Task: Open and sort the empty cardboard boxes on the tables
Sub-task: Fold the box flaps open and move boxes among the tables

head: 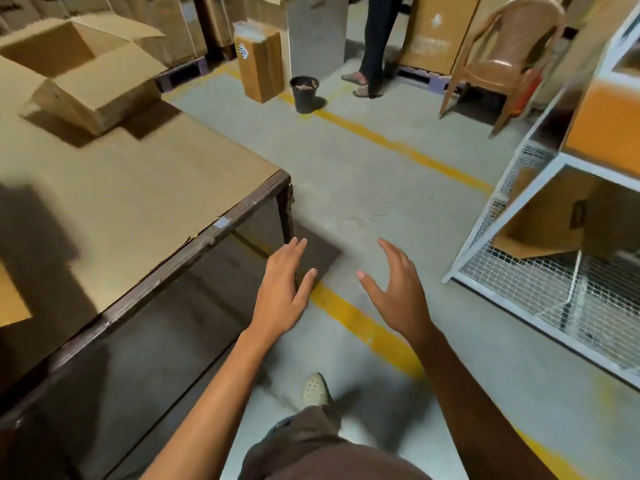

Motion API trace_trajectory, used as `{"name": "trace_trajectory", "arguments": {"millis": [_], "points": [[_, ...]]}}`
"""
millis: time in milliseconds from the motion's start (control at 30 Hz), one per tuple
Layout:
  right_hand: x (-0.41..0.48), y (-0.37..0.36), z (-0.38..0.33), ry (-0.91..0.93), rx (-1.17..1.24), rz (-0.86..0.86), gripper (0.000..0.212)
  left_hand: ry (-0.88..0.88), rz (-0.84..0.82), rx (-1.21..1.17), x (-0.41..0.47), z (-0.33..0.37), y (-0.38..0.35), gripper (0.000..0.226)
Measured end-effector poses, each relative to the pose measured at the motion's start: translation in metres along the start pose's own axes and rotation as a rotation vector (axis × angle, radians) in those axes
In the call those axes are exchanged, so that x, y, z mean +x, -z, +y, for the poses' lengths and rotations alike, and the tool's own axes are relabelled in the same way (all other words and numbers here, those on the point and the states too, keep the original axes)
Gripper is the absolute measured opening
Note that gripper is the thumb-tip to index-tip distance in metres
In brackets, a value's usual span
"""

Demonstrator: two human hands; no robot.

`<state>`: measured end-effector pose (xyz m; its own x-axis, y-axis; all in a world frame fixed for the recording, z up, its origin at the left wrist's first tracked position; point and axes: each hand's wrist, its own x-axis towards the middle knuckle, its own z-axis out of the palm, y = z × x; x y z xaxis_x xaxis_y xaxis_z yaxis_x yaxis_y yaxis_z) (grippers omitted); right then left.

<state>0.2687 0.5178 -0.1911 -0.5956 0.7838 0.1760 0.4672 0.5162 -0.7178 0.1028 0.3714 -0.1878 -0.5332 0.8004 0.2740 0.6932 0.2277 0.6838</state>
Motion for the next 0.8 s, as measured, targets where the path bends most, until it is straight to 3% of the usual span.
{"name": "trace_trajectory", "arguments": {"millis": [433, 800], "points": [[0.215, -0.016, 0.051, -0.107, 0.178, 0.009, 0.077, -0.048, -0.081, 0.051, 0.236, -0.023, -0.045, 0.058], [0.473, -0.033, 0.113, -0.006, 0.248, -0.18, 0.08, 0.162, 0.099, 0.083, 0.443, -0.066, -0.106, 0.058]]}}
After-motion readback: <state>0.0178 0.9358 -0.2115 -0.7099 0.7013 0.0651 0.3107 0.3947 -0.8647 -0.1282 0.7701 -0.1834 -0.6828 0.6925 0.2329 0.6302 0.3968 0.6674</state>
